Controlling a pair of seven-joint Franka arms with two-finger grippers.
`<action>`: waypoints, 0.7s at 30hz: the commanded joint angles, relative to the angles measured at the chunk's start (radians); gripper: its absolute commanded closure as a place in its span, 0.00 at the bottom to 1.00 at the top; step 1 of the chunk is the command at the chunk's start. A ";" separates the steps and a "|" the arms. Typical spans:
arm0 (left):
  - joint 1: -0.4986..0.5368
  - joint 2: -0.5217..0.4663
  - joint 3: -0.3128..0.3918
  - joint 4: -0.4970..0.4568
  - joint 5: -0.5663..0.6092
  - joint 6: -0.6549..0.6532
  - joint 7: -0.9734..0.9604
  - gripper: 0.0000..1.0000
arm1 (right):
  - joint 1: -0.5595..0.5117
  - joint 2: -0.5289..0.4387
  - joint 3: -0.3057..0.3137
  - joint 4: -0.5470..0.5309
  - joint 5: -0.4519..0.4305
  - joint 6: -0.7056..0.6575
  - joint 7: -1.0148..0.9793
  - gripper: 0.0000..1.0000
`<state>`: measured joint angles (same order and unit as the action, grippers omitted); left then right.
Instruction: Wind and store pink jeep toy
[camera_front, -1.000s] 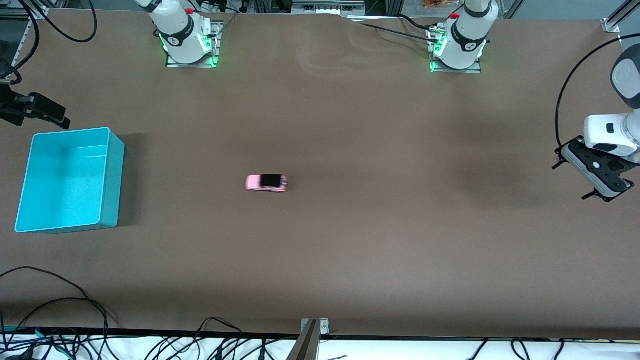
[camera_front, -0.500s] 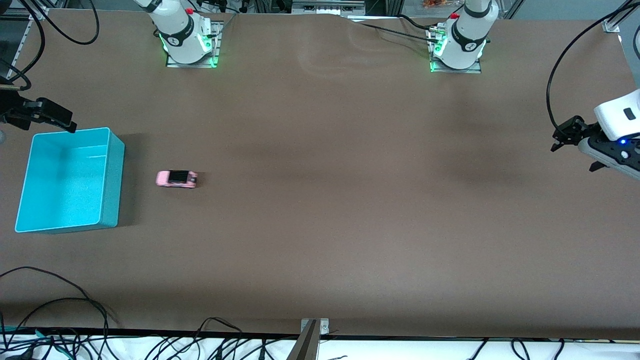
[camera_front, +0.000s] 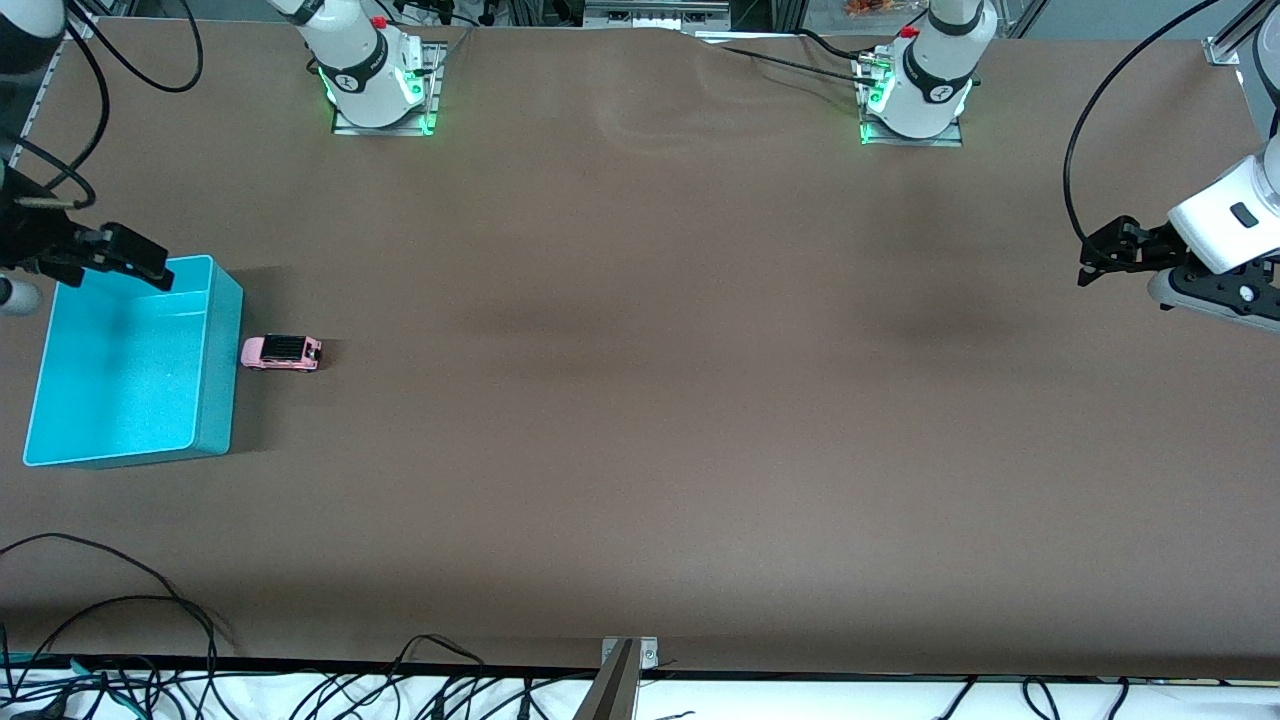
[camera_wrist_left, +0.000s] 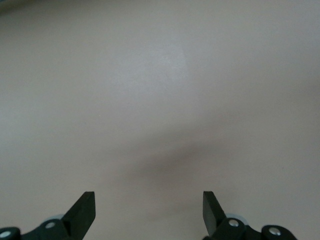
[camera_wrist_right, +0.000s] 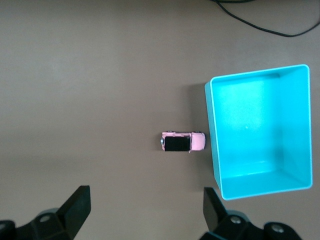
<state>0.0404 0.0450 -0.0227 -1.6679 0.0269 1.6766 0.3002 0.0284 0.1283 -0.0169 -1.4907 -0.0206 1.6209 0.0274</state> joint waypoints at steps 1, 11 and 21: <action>0.012 -0.007 -0.028 0.034 0.014 -0.041 -0.093 0.04 | 0.001 -0.013 0.037 -0.098 0.008 0.103 -0.047 0.00; 0.016 -0.007 -0.023 0.051 0.004 -0.060 -0.121 0.00 | -0.008 -0.058 0.017 -0.342 0.019 0.331 -0.375 0.00; 0.016 -0.007 -0.031 0.051 0.002 -0.078 -0.194 0.00 | -0.008 -0.073 -0.012 -0.575 0.037 0.592 -0.676 0.00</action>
<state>0.0490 0.0436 -0.0390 -1.6311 0.0269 1.6312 0.1500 0.0221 0.1082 -0.0243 -1.9351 -0.0050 2.1004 -0.5015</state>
